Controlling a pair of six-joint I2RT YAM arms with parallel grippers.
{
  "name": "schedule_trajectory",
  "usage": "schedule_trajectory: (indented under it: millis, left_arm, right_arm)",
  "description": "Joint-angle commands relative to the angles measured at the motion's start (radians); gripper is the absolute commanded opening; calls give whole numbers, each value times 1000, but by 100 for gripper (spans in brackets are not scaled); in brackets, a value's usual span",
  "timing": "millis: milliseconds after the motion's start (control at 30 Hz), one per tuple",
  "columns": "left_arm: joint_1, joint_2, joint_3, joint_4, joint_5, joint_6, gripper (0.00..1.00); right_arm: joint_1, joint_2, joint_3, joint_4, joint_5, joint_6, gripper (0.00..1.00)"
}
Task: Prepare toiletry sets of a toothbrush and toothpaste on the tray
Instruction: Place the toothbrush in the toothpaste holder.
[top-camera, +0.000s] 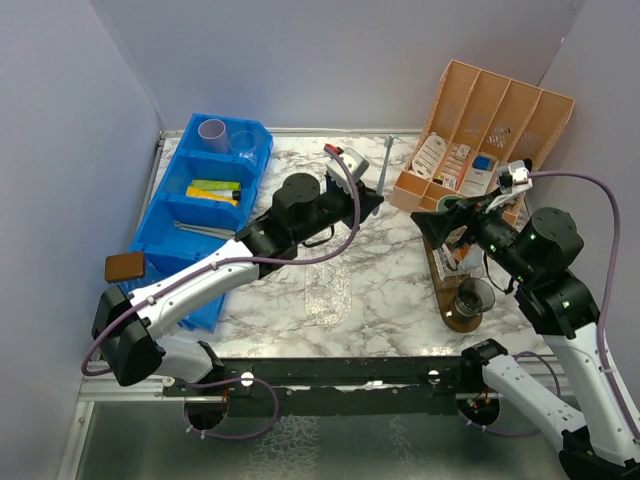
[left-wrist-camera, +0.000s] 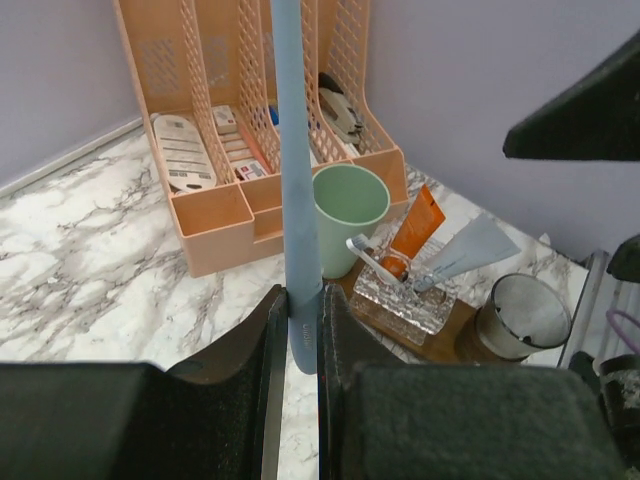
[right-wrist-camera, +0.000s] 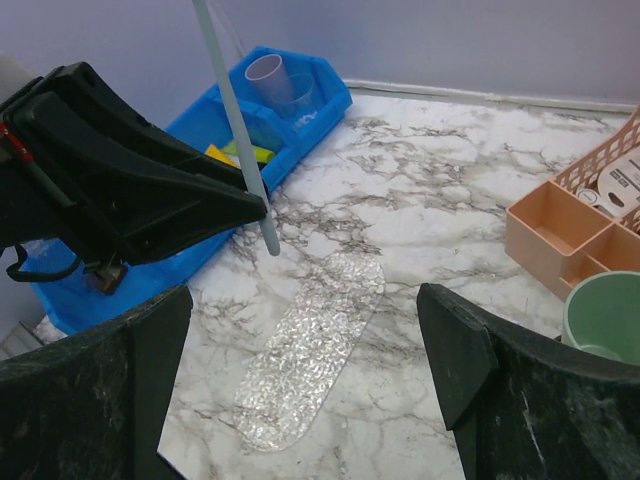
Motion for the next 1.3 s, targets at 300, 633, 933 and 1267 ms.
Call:
schedule_trajectory:
  millis: [300,633,933,1267]
  left_arm:
    - [-85,13,-118,73,-100,181,0]
    - [-135,34,-154,93,-138,222,0]
    - [-154,37,-160,97,-163,232,0]
    - [-154,35,-165,101,-181,244,0]
  right_arm:
    - [-3,149,42,156,-160,-119,78]
    - [-2,217,16,263,-198,-98,64]
    - [-2,260,10,280,-232,-95,45]
    - [-2,240,-32,273,-238,-104,28]
